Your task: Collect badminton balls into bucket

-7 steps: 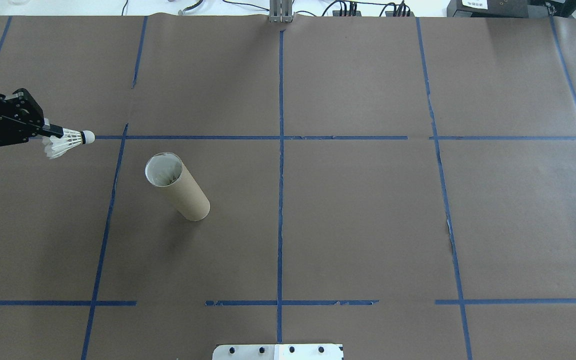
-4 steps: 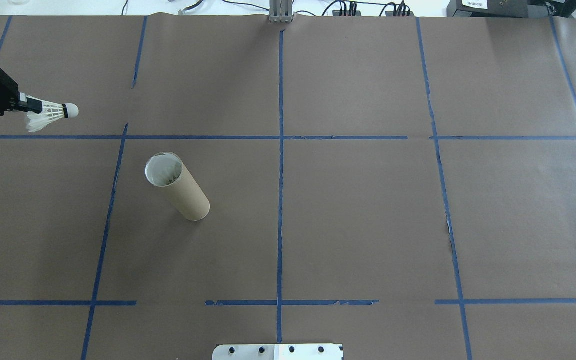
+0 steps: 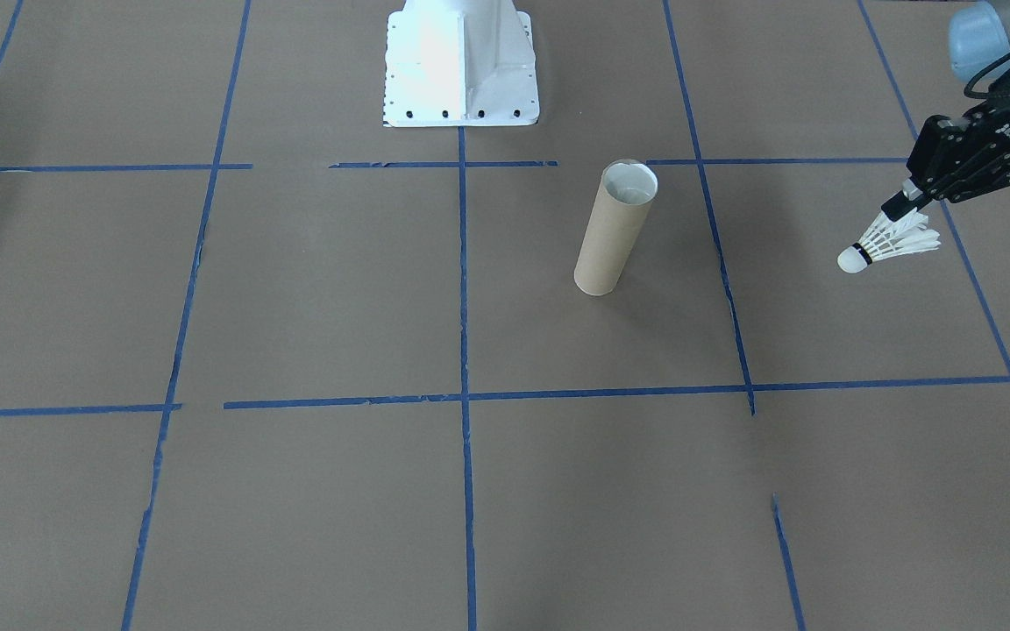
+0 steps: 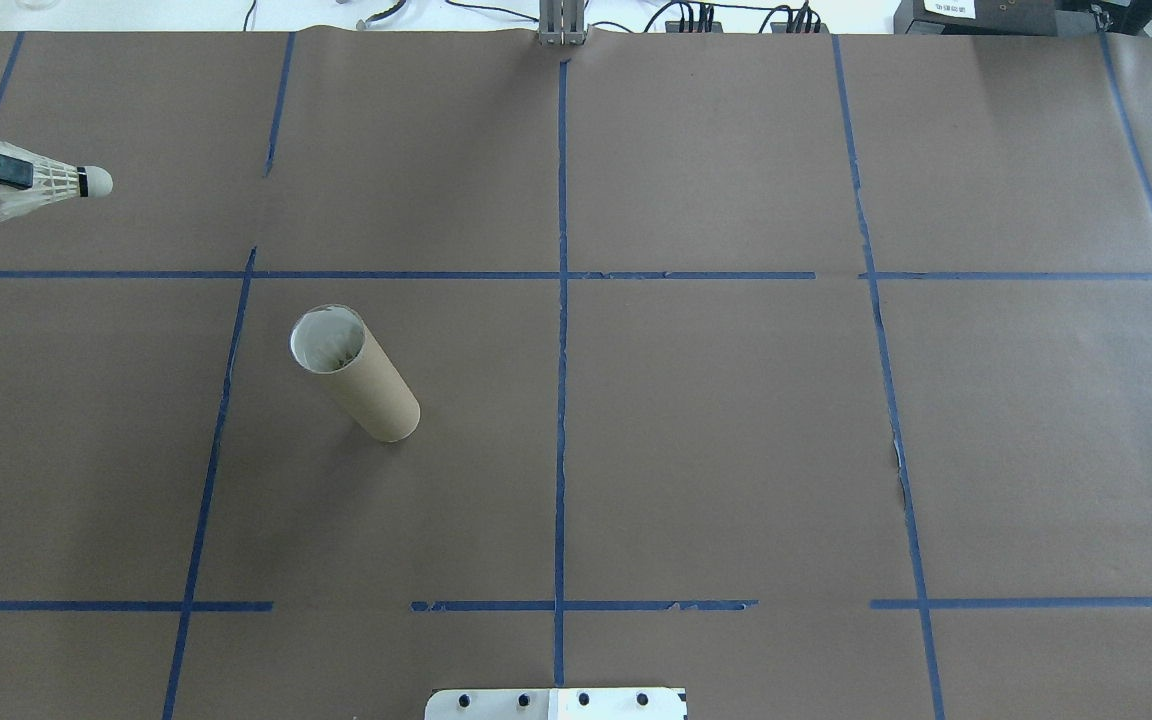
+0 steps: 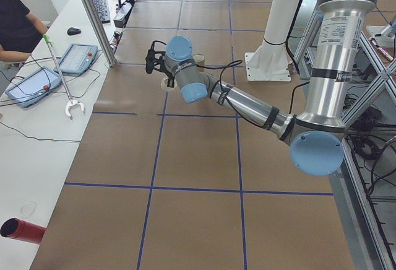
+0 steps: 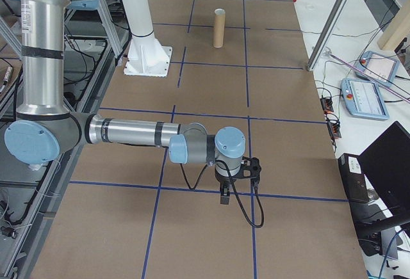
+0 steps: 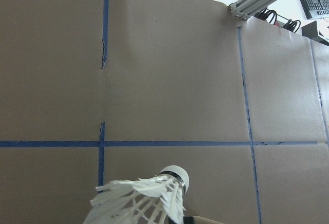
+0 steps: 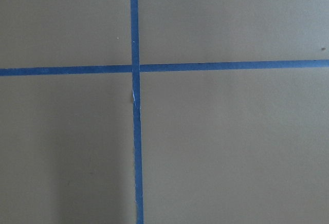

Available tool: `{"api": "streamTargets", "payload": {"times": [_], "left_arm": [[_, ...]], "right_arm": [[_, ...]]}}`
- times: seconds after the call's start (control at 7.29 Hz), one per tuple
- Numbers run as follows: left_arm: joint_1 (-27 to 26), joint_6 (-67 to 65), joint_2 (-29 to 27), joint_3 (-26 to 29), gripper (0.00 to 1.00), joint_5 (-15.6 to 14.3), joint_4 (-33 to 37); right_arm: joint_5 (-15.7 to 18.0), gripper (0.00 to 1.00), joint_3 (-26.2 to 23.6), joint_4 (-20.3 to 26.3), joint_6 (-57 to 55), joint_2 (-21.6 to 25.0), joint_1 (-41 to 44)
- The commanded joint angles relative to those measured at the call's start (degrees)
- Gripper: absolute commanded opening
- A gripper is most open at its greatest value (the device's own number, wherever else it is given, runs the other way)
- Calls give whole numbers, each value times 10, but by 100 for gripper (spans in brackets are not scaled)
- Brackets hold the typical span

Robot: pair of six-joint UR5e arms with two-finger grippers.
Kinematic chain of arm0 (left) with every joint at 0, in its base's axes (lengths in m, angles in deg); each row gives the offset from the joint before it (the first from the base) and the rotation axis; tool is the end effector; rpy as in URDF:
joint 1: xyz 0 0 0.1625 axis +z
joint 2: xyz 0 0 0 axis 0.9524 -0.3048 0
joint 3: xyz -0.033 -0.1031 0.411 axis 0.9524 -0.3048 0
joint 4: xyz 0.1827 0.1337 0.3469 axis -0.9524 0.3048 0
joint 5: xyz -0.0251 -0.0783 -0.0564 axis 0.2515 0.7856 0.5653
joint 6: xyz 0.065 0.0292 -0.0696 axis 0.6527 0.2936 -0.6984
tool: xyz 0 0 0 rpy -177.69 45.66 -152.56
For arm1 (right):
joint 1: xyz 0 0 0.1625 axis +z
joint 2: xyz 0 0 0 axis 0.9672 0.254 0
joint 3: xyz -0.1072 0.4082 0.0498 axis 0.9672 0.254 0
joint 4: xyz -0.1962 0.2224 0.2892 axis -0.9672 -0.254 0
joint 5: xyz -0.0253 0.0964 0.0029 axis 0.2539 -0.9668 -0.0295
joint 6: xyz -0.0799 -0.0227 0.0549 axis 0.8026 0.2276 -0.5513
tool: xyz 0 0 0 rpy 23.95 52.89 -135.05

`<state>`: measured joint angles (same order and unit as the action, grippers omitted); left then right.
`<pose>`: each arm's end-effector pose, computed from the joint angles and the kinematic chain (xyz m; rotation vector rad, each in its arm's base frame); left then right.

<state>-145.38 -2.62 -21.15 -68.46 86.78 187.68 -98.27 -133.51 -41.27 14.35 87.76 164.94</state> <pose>0.0932 -0.4862 0.3417 0.2900 1.2712 -0.0765 0.0642 -0.4623 0.6675 0.0141 -0.7300 0.0557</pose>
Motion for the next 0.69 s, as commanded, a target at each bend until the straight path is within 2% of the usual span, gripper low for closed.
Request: {"api": "streamTargets", "payload": {"times": [0.0,0.41,0.55], "left_arm": [[-10,57,-2,-45,0,-1,-68],[-10,63,-18,-56,0,-8,-79],[-7,65,-53,-55,0,-35,-107]], "right_arm": [[0,100,0,0,0,0,0],[0,100,0,0,0,0,0],[0,100,0,0,0,0,0]]}}
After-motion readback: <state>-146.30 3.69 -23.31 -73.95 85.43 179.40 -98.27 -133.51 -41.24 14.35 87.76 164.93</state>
